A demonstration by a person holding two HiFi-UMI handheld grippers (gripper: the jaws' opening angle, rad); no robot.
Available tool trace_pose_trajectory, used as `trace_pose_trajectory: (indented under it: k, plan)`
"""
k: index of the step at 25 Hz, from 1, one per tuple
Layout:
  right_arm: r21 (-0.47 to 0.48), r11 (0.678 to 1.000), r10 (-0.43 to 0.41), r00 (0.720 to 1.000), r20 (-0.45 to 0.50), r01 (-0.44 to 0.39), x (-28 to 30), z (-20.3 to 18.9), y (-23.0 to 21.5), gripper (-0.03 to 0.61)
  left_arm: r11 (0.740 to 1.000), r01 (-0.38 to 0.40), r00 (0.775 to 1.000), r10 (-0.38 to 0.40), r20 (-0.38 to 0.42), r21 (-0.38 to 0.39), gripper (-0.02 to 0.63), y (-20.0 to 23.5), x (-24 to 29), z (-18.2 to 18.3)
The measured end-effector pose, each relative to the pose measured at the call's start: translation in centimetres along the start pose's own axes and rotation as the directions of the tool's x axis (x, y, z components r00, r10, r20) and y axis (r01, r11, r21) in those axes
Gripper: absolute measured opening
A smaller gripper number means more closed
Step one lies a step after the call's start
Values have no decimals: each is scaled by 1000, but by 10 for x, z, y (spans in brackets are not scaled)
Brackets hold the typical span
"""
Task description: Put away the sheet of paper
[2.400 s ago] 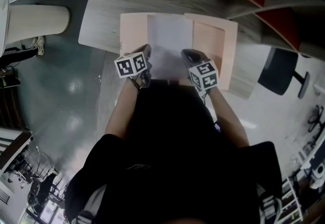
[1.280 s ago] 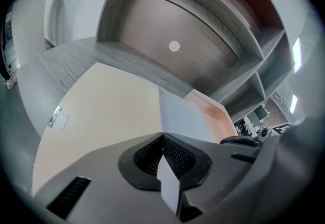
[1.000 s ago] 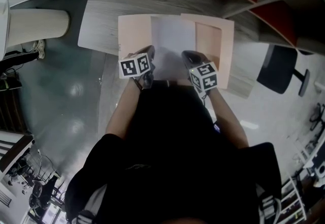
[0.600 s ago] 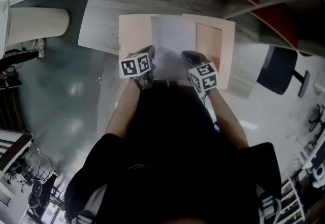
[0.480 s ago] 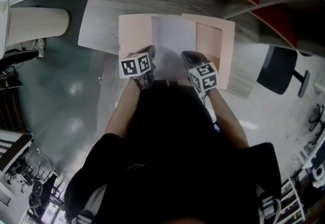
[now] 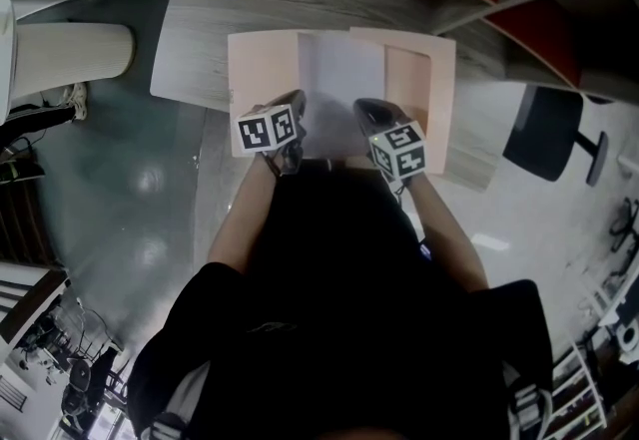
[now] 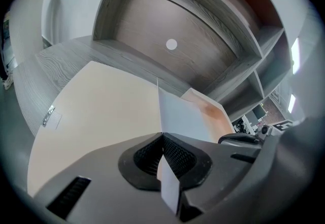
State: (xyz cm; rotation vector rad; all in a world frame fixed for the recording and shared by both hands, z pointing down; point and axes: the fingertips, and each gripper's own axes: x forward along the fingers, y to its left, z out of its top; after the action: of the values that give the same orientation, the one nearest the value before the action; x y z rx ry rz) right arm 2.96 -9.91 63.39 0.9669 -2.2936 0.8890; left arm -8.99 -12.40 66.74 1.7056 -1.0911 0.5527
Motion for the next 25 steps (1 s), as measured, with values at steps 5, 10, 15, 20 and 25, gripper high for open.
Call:
trace_pose_trajectory:
  k: [5, 10, 15, 20, 25]
  plan:
    - [9, 1000, -5, 1000, 6, 5, -6, -2, -4, 25, 1000, 9, 1000, -9, -5, 11, 46, -8, 5, -1]
    - [12, 1000, -11, 1000, 12, 11, -14, -4, -8, 25, 1000, 19, 1000, -19, -9, 15, 46, -19, 10, -5]
    - [22, 1000, -5, 1000, 21, 4, -19, -2, -5, 25, 1000, 7, 1000, -7, -1, 5, 46, -26, 10, -11]
    - [11, 1000, -2, 1000, 23, 2, -21, 4, 2, 25, 1000, -5, 1000, 5, -6, 11, 46, -25, 10, -13]
    - [50, 998, -29, 1000, 12, 28, -17, 11, 5, 25, 1000, 8, 999, -7, -39, 25, 46, -28, 12, -16]
